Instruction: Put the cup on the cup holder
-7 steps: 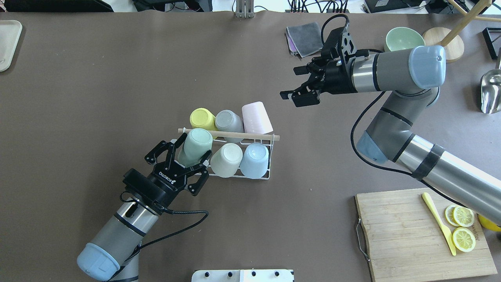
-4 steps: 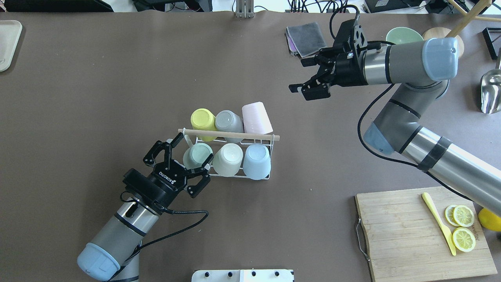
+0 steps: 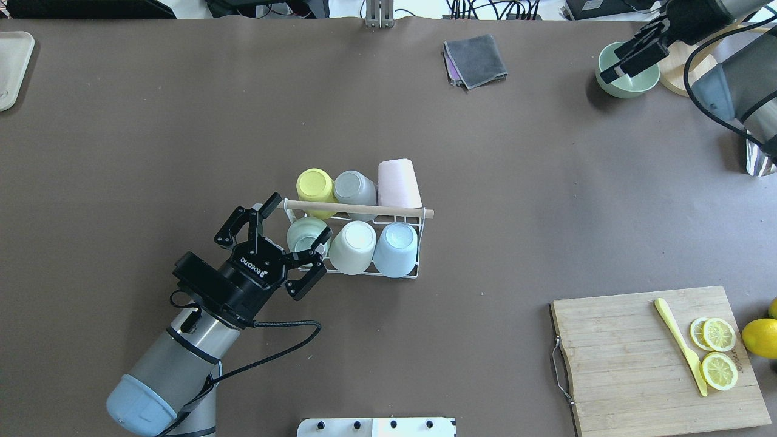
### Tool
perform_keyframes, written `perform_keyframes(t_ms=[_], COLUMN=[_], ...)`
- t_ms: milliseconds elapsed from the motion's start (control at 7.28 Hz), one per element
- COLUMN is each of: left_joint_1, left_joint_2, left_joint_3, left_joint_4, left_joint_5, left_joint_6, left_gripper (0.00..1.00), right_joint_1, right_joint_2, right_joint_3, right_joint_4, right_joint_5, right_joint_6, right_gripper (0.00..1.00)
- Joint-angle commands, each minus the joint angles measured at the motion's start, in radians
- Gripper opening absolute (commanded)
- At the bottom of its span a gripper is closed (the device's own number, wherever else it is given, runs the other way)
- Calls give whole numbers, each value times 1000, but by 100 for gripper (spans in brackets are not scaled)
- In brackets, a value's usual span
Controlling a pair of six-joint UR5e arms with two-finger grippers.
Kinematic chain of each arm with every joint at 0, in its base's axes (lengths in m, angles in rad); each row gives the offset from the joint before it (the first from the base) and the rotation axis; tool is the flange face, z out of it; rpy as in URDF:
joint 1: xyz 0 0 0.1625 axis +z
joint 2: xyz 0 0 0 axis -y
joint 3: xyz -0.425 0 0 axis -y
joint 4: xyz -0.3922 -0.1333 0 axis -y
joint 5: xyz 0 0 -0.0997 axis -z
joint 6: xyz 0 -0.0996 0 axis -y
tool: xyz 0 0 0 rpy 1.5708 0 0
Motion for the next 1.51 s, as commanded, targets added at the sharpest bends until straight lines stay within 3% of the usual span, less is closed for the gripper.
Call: perform_keyframes(t_ms=[0, 275, 412, 687, 962, 1237, 1374], left_joint_1=[-61, -167, -225, -320, -422, -517, -544], left_joint_2=[-1, 5, 11, 5, 5, 12, 32], left_joint_3=[-40, -42, -42, -48, -51, -48, -48], left_joint_4=[8, 76, 127, 239, 398, 527, 605], left_joint_5=[-39, -117, -186, -261, -318, -320, -323], left_joint_6=[44, 46, 40, 22, -99, -234, -235], left_gripper=[97, 97, 97, 97, 98, 98, 98], right_joint_1=[53, 79, 99, 114, 172, 246, 252], right_joint_2=[28, 28, 14, -175, -387, -434, -434], right_joint_3=[111, 180, 183, 273, 341, 338, 335], right_joint_4=[-634, -986, -1091, -1081, -876, -867, -869], right_joint_5=[-79, -315, -366, -420, -450, -456, -454], right_joint_6=[-6, 6, 8, -3, -149, -361, -365], right_gripper=[100, 100, 100, 100, 100, 100, 100])
